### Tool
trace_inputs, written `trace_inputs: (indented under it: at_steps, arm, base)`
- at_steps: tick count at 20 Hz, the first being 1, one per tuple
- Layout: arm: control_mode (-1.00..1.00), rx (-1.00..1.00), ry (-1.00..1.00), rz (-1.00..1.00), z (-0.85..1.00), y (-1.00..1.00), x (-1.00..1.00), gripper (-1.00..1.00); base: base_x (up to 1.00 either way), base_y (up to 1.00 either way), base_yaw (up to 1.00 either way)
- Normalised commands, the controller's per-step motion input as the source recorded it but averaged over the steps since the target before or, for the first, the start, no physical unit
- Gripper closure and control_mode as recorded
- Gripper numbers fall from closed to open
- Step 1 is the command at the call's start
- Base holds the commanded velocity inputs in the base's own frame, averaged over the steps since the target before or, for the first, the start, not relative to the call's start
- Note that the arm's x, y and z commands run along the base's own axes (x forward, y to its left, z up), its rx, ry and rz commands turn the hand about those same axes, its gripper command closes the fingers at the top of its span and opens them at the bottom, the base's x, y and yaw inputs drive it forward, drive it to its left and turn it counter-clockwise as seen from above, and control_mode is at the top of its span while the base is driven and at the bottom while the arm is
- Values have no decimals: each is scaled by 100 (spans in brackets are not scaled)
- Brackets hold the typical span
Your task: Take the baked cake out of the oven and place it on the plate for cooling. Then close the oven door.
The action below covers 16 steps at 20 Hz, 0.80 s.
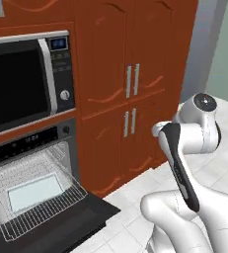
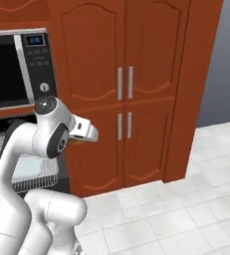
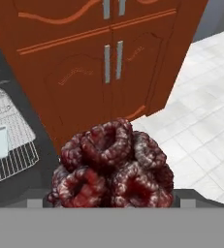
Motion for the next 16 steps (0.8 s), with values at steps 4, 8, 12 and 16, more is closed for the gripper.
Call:
trace_inputs:
  at_steps: [4, 8, 12, 16]
  arm:
    - [100, 0, 0, 0, 0, 0, 0, 100]
    - [100, 0, 0, 0, 0, 0, 0, 100]
    - [100, 0, 0, 0, 0, 0, 0, 100]
    - [100, 0, 0, 0, 0, 0, 0, 100]
  base:
    - [0, -1, -82]
    - [0, -4, -86]
    - [0, -13, -83]
    - [0, -24, -81]
